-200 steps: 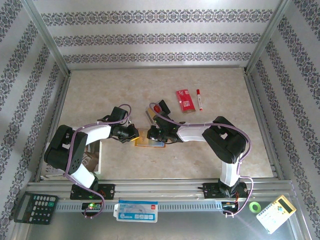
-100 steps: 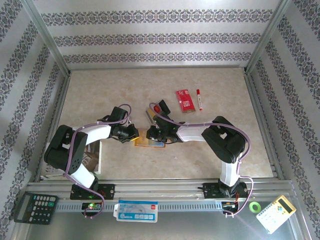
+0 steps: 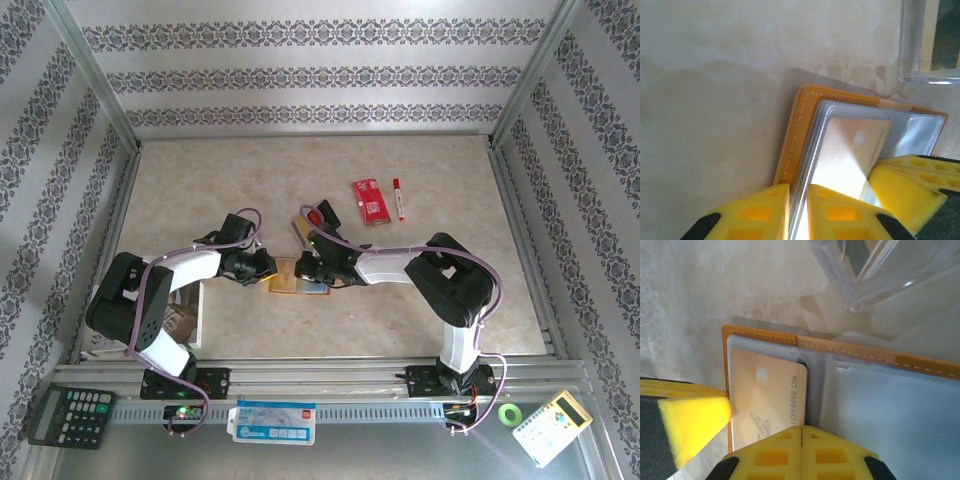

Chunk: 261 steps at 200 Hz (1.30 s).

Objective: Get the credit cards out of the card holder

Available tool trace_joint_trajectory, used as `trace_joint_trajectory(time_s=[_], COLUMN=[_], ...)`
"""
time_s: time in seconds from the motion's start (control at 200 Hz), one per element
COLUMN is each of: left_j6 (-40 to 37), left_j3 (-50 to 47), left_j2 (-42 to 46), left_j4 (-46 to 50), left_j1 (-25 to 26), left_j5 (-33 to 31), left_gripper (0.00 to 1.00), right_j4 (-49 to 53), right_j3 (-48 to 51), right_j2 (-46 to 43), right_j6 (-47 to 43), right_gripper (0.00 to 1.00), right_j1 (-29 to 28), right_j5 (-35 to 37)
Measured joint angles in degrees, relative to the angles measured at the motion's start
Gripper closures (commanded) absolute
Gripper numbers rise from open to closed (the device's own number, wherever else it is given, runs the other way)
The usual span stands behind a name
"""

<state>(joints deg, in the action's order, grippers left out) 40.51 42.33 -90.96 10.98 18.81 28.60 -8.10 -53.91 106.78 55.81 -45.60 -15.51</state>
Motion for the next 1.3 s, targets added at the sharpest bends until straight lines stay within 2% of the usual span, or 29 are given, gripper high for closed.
trace_joint_trajectory(time_s=[0.465, 0.669, 1.159, 1.304], left_j6=[0.0, 0.0, 0.0, -0.02], left_j3=[-0.42, 1.18, 1.81, 2.19], left_j2=[6.8, 3.93, -1.05, -1.36], left_j4=[0.48, 0.42, 0.46, 0.68], left_j1=[0.7, 4.11, 4.13, 4.13], left_j5=[1.14, 2.6, 0.44, 0.07], left_gripper=[0.81, 0.82, 0.81, 0.81], right_j4=[0.13, 0.13, 0.13, 0.15], right_j3=[2.34, 2.36, 3.85, 3.96], right_j2=[-2.1, -2.1, -3.34, -3.56], right_j6=[0.46, 1.33, 1.31, 1.36], right_gripper=[0.95, 0.96, 0.96, 0.91], right_j1=[0.02, 0.02, 0.11, 0.13], right_j5=[0.74, 1.14, 2.12, 2.16])
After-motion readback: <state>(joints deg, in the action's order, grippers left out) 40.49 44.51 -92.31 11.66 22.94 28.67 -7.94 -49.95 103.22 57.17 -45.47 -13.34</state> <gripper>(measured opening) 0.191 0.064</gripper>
